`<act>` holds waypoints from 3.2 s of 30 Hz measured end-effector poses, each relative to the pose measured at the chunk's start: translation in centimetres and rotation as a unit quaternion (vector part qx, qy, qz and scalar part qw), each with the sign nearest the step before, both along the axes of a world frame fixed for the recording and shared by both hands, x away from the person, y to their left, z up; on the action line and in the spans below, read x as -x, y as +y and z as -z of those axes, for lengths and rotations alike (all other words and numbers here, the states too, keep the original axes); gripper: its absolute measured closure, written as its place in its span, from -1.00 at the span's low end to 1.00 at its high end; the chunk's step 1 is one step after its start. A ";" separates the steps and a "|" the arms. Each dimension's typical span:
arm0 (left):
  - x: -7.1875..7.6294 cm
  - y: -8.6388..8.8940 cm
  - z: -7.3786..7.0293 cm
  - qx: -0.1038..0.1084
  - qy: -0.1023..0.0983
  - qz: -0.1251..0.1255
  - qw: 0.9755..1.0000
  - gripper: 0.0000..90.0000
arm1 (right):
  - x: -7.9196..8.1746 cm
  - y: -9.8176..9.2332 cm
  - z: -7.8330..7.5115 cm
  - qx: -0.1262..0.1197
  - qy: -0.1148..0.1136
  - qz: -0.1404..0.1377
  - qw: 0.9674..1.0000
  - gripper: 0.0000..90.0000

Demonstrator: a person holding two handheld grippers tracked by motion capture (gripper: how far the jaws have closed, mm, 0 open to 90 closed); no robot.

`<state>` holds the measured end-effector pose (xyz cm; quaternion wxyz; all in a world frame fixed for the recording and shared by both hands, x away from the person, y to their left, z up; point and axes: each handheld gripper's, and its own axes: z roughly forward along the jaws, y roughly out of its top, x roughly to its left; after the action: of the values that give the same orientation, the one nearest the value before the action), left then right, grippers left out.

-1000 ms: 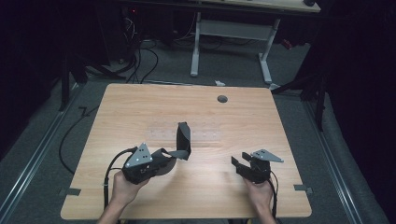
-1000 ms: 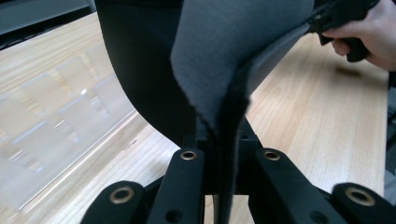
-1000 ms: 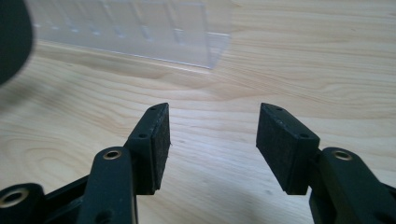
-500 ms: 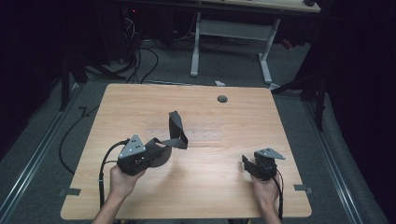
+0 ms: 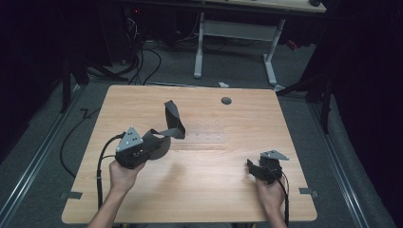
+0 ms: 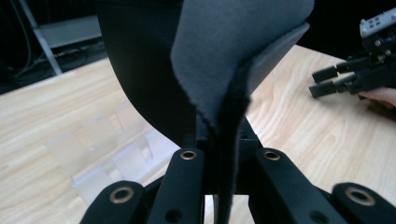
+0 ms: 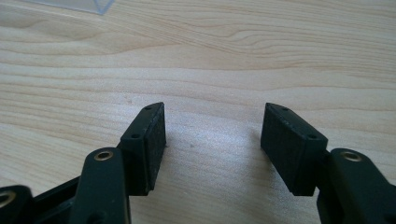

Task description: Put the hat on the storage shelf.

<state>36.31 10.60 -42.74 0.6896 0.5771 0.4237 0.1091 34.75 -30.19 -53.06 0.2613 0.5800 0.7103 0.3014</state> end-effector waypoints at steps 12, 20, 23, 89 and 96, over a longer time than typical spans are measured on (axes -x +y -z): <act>-1.7 -0.3 -1.1 0.010 -0.003 -0.018 1.000 0.91 | 0.0 0.0 0.0 -0.001 0.000 0.001 1.000 -0.10; -3.2 -0.3 -1.7 0.014 -0.009 -0.031 0.999 0.91 | 0.0 0.0 0.0 -0.001 0.000 0.001 1.000 -0.10; -4.1 -0.1 -1.7 0.015 -0.007 -0.039 0.999 0.91 | 0.0 0.0 0.0 -0.001 0.000 0.001 1.000 -0.10; -8.6 1.2 2.0 -0.003 -0.027 -0.115 0.993 0.91 | 0.0 0.1 0.0 -0.002 0.000 0.000 1.000 -0.12; -8.4 0.0 1.9 -0.024 -0.028 -0.117 0.992 0.91 | 0.0 0.2 0.0 -0.002 0.001 0.000 1.000 -0.12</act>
<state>44.67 10.62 -44.63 0.6695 0.5366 0.4664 0.2151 34.76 -30.03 -53.08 0.2597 0.5804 0.7101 0.3023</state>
